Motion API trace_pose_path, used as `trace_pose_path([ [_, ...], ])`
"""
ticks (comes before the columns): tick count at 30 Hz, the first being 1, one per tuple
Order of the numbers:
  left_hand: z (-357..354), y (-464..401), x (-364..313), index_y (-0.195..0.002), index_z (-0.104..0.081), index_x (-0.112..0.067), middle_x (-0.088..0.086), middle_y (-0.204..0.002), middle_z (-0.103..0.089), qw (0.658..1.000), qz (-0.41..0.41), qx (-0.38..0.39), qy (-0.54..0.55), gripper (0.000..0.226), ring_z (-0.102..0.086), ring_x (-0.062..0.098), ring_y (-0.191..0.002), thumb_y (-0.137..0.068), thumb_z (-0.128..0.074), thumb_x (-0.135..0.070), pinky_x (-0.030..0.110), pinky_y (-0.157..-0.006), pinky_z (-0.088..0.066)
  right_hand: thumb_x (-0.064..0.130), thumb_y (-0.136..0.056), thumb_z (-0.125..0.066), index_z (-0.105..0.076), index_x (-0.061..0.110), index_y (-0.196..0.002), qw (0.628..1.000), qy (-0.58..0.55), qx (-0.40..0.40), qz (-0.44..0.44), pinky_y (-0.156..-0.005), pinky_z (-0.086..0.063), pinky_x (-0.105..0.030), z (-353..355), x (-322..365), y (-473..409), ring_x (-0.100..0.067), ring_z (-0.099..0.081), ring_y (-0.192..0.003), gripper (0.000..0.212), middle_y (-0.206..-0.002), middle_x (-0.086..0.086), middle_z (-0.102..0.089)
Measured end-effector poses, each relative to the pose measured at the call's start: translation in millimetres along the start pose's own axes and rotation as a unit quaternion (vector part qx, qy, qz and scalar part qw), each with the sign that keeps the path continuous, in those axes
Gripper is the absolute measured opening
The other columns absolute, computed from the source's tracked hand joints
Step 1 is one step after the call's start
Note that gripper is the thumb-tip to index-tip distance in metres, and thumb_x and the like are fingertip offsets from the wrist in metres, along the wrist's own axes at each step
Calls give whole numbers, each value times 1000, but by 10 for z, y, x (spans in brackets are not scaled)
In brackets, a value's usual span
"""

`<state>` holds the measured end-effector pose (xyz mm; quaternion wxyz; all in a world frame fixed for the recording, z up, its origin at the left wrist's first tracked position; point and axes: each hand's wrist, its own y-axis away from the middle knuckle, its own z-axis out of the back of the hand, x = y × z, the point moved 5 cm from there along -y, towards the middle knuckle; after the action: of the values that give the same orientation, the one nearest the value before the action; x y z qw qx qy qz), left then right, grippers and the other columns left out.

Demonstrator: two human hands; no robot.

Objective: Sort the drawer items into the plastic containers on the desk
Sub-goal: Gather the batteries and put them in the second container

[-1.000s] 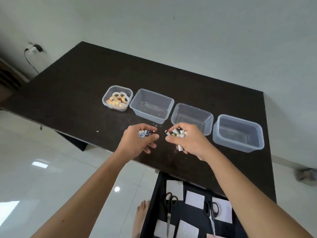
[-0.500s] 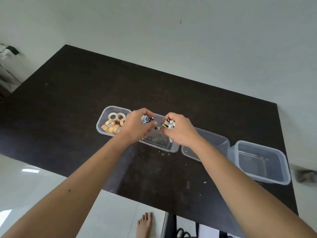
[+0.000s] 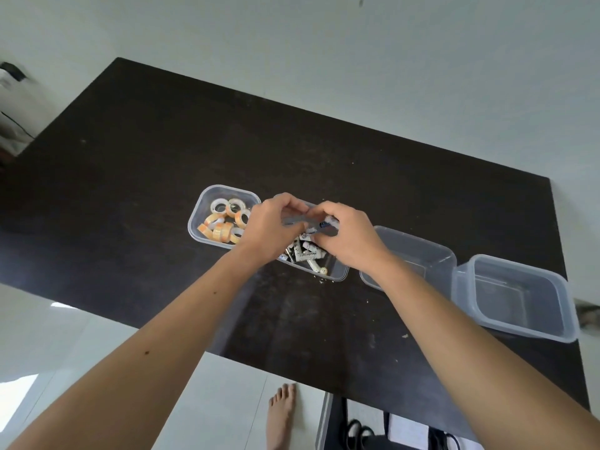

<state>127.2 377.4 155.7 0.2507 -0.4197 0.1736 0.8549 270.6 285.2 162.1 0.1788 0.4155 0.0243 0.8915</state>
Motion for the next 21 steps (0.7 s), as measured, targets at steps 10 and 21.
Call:
trace_pose_path([
  [10, 55, 183, -68, -101, -72, -23, -13, -99, -76, 999, -3, -16, 49, 17, -71, -9, -82, -89, -81, -14, 5, -71, -51, 6, -92, -73, -79, 30, -105, 999, -16, -45, 13, -84, -47, -5, 176, 68, 260, -2, -68, -104, 28, -107, 15, -77],
  [21, -70, 897, -330, -100, -73, -26, -10, -98, -77, 993, -27, -48, 103, 13, -72, 7, -84, -92, -78, -16, 28, -84, -60, 10, -94, -74, -80, 26, -101, 993, -43, -102, 42, -87, -60, -22, 476, 44, 1071, -4, -73, -90, 18, -100, 15, -79],
])
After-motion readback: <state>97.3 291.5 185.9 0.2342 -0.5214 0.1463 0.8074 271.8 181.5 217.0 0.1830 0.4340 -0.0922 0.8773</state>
